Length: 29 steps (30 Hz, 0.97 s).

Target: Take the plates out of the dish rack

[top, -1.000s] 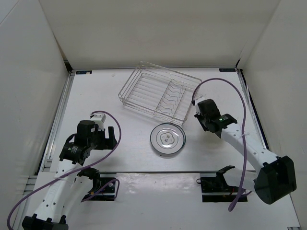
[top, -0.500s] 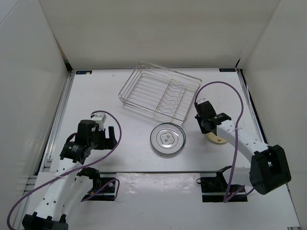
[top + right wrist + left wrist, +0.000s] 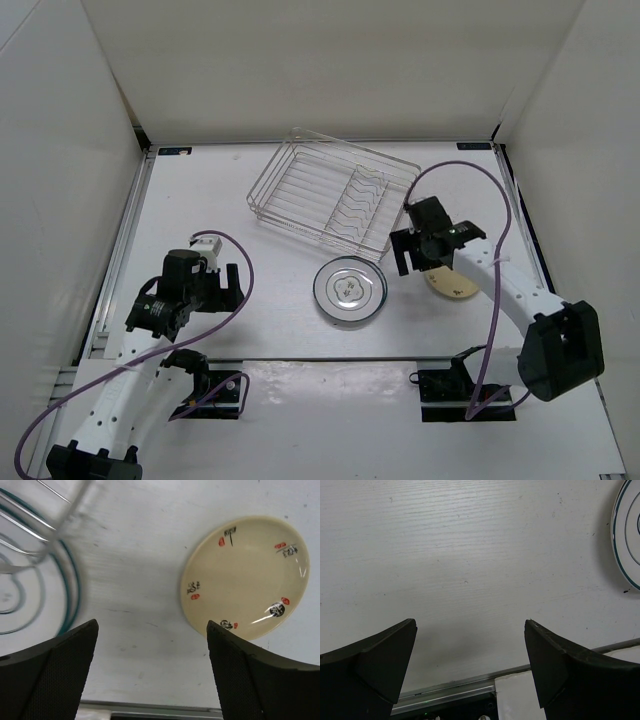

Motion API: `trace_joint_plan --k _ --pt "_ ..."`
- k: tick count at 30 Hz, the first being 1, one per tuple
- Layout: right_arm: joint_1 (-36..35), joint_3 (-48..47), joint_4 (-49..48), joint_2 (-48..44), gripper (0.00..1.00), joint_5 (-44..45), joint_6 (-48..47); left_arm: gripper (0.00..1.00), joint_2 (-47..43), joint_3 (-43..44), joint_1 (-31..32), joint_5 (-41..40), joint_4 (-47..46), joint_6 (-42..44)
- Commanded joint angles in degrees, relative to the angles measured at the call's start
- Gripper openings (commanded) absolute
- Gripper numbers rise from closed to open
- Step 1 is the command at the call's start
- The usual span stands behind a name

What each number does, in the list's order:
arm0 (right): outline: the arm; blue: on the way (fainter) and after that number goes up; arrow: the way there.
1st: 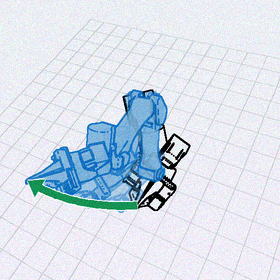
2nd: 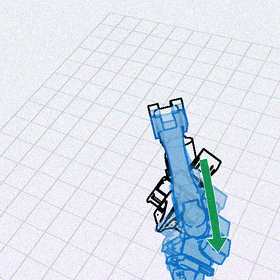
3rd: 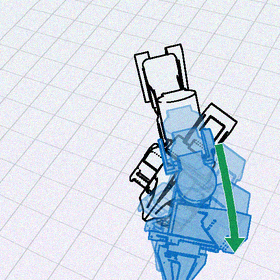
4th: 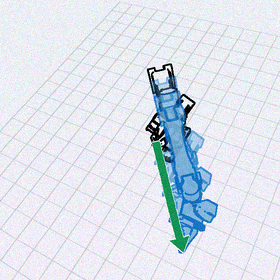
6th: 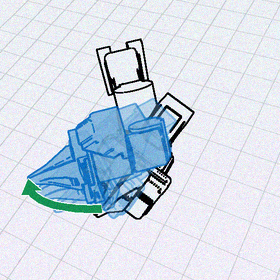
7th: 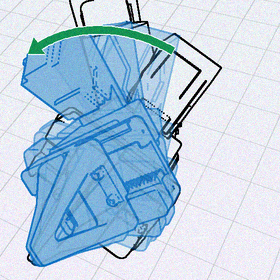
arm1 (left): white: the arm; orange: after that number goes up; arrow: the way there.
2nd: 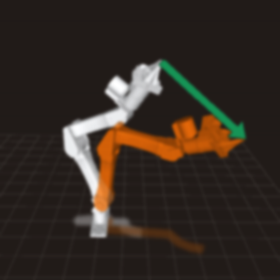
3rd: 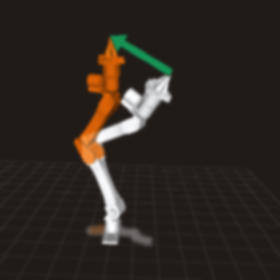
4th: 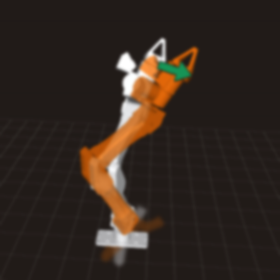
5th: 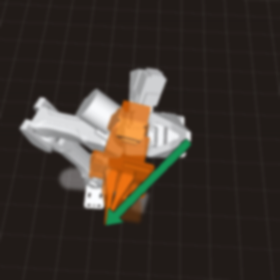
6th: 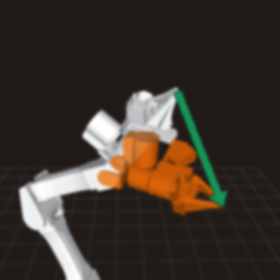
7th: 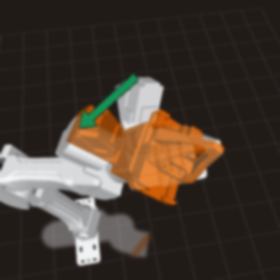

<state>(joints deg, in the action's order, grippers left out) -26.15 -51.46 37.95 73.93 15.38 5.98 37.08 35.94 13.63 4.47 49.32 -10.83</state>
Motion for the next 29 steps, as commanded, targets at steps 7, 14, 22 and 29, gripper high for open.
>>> trace_joint_plan --k 7,14,22,29 --pt "-0.04 -8.50 13.37 -5.54 0.90 -14.23 11.41 1.00 -0.60 0.53 0.08 -1.30 -0.36 -0.24" --pt "0.22 1.27 11.26 -28.28 0.90 -22.31 9.76 1.00 -2.27 0.27 0.08 -3.33 -0.37 -0.95" --pt "0.05 0.75 17.05 -34.74 0.90 -15.99 7.73 1.00 -0.35 0.88 0.17 -2.80 -0.37 -0.42" --pt "0.05 1.19 18.82 -35.25 0.90 -17.40 6.42 1.00 -0.61 0.44 0.08 -3.94 -0.45 -0.59"
